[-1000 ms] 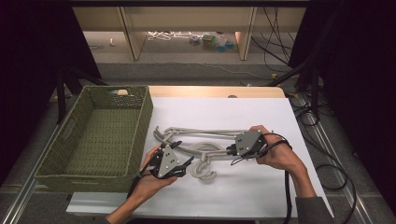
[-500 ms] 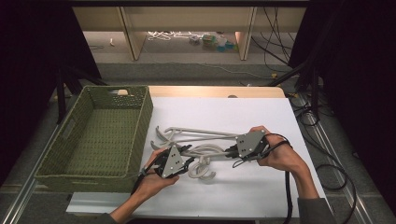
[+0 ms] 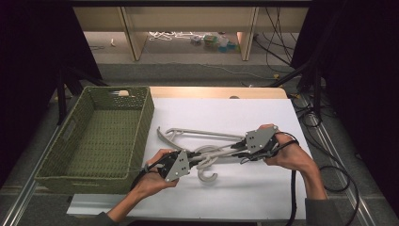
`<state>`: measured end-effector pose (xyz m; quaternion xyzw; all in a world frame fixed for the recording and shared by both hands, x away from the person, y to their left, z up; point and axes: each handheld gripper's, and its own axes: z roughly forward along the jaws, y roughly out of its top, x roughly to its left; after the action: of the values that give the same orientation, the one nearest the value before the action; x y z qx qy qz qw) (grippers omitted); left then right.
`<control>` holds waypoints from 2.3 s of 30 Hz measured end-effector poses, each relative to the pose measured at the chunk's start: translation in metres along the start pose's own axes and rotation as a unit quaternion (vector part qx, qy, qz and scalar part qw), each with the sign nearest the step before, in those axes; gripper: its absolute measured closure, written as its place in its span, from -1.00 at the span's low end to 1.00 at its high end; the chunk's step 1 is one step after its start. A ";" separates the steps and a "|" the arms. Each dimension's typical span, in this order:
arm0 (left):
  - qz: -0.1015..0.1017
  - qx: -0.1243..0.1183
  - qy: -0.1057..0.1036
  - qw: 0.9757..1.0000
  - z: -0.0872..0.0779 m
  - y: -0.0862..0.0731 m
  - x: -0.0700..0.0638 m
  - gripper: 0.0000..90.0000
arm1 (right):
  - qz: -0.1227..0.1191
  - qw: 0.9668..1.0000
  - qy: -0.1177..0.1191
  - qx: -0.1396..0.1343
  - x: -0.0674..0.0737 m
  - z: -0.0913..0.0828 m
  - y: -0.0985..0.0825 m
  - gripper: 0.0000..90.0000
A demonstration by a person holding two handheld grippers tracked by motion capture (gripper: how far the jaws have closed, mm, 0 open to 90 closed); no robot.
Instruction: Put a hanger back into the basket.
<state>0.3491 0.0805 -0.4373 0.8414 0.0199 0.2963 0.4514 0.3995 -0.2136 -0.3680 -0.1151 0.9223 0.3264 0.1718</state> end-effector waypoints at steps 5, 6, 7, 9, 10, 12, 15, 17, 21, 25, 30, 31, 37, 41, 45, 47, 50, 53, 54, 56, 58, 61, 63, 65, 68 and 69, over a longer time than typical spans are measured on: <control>-0.021 0.016 -0.016 1.000 -0.007 0.013 0.003 0.76 | 0.025 0.999 -0.027 -0.016 -0.001 -0.008 0.002 0.28; -0.036 0.017 -0.017 0.999 -0.009 0.014 0.004 0.76 | 0.029 0.999 -0.039 -0.019 -0.002 -0.010 0.002 0.19; -0.047 0.019 -0.020 0.998 -0.010 0.016 0.006 0.76 | 0.040 0.998 -0.048 -0.021 -0.002 -0.012 0.003 0.14; -0.083 0.045 -0.025 0.995 -0.016 0.019 0.012 0.76 | 0.069 0.995 -0.069 -0.029 0.000 -0.022 0.006 0.01; -0.083 0.045 -0.025 0.995 -0.016 0.019 0.012 0.76 | 0.069 0.995 -0.069 -0.029 0.000 -0.022 0.006 0.01; -0.106 0.063 -0.035 0.992 -0.019 0.019 0.017 0.76 | 0.088 0.991 -0.089 -0.036 0.002 -0.028 0.009 -0.02; -0.147 0.079 -0.038 0.985 -0.021 0.016 0.023 0.76 | 0.106 0.989 -0.098 -0.026 0.008 -0.033 0.013 -0.05; -0.163 0.092 -0.036 0.982 -0.022 0.014 0.026 0.76 | 0.115 0.988 -0.104 -0.021 0.015 -0.035 0.016 -0.09; -0.195 0.100 -0.043 0.975 -0.025 0.013 0.033 0.76 | 0.159 0.981 -0.105 -0.041 0.034 -0.040 0.016 -0.16; -0.219 0.105 -0.049 0.969 -0.031 0.016 0.038 0.76 | 0.199 0.971 -0.112 -0.070 0.046 -0.039 0.011 -0.19; -0.255 0.086 -0.050 0.962 -0.045 0.024 0.047 0.76 | 0.210 0.967 -0.124 -0.077 0.057 -0.033 0.009 -0.26; -0.255 0.087 -0.055 0.961 -0.049 0.025 0.050 0.76 | 0.210 0.967 -0.124 -0.077 0.057 -0.033 0.009 -0.26; -0.290 0.062 -0.058 0.953 -0.085 0.038 0.067 0.76 | 0.223 0.963 -0.120 -0.092 0.073 -0.029 0.003 -0.27; -0.293 0.057 -0.045 0.953 -0.105 0.043 0.078 0.76 | 0.230 0.962 -0.116 -0.091 0.080 -0.026 -0.004 -0.28; -0.300 0.049 -0.015 0.953 -0.142 0.048 0.100 0.76 | 0.238 0.960 -0.111 -0.093 0.085 -0.020 -0.008 -0.32; -0.300 0.050 -0.007 0.953 -0.149 0.047 0.104 0.76 | 0.240 0.960 -0.110 -0.095 0.087 -0.016 -0.009 -0.33; -0.308 0.056 0.022 0.950 -0.167 0.039 0.118 0.76 | 0.246 0.957 -0.112 -0.103 0.087 -0.011 -0.011 -0.38; -0.320 0.060 0.038 0.945 -0.175 0.030 0.125 0.76 | 0.251 0.956 -0.113 -0.101 0.087 -0.006 -0.010 -0.42; -0.322 0.062 0.042 0.944 -0.178 0.026 0.128 0.76 | 0.247 0.957 -0.113 -0.101 0.086 -0.005 -0.011 -0.44; -0.327 0.066 0.056 0.941 -0.183 0.017 0.134 0.76 | 0.248 0.956 -0.116 -0.103 0.086 -0.004 -0.010 -0.45; -0.335 0.069 0.067 0.937 -0.189 0.008 0.141 0.76 | 0.249 0.957 -0.111 -0.101 0.087 -0.002 -0.011 -0.47; -0.338 0.089 0.101 0.931 -0.199 -0.009 0.155 0.76 | 0.249 0.957 -0.109 -0.100 0.087 -0.001 -0.012 -0.47; -0.330 0.107 0.101 0.933 -0.204 -0.013 0.160 0.76 | 0.252 0.957 -0.107 -0.100 0.087 0.000 -0.012 -0.47; -0.342 0.106 0.119 0.926 -0.209 -0.025 0.167 0.76 | 0.247 0.958 -0.106 -0.097 0.087 0.002 -0.013 -0.47; -0.349 0.114 0.131 0.921 -0.215 -0.032 0.173 0.76 | 0.249 0.958 -0.102 -0.096 0.087 0.005 -0.013 -0.47; -0.346 0.119 0.134 0.921 -0.218 -0.036 0.175 0.76 | 0.249 0.959 -0.099 -0.095 0.087 0.005 -0.013 -0.46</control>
<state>0.3898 0.3175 -0.2903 0.7819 0.4051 0.2272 0.4158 0.3251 -0.2293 -0.4134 0.1359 0.8646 0.4550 0.1640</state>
